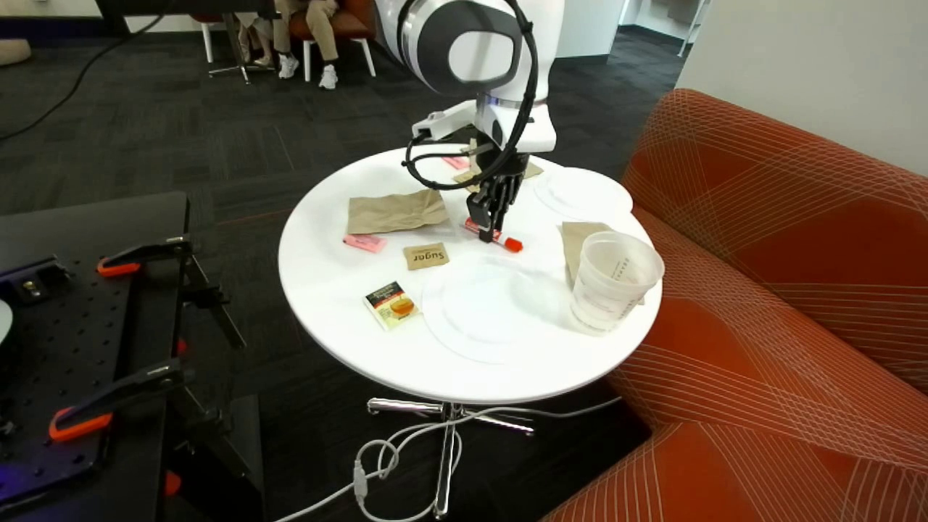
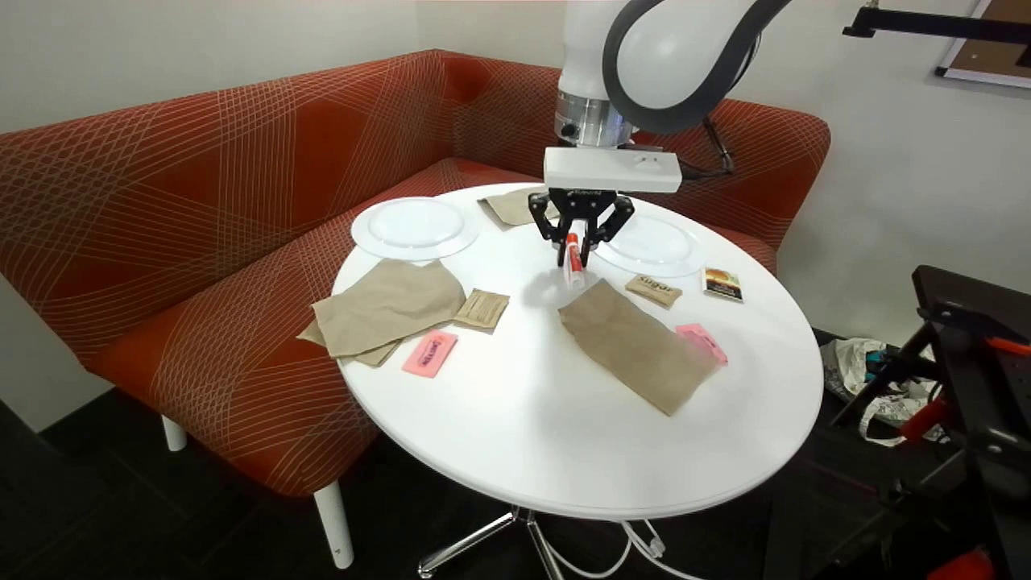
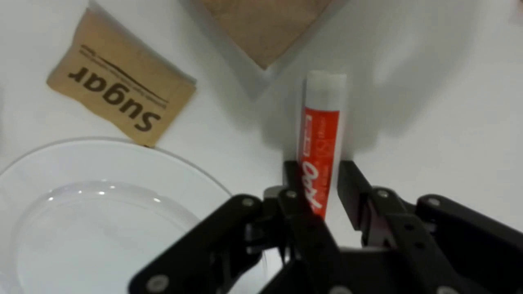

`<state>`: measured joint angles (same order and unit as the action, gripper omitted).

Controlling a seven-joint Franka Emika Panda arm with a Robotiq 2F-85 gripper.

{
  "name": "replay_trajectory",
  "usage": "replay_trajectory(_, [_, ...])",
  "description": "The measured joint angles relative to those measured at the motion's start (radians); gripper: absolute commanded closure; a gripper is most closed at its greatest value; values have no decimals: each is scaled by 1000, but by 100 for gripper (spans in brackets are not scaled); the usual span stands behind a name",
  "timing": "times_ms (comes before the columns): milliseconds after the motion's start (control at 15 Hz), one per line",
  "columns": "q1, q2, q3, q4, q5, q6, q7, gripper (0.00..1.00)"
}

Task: Put the marker in the cup

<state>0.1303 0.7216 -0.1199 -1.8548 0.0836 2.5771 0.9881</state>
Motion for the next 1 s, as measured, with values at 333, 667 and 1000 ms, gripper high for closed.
replay_trajectory(333, [12,-13,0,3,-2,-4,-2,95])
replay_trajectory(667, [33,-111,-1,3,-33,-54,-20,95])
replay_trajectory(1000, [36,-235,-9,7,-138,-175,-23,95])
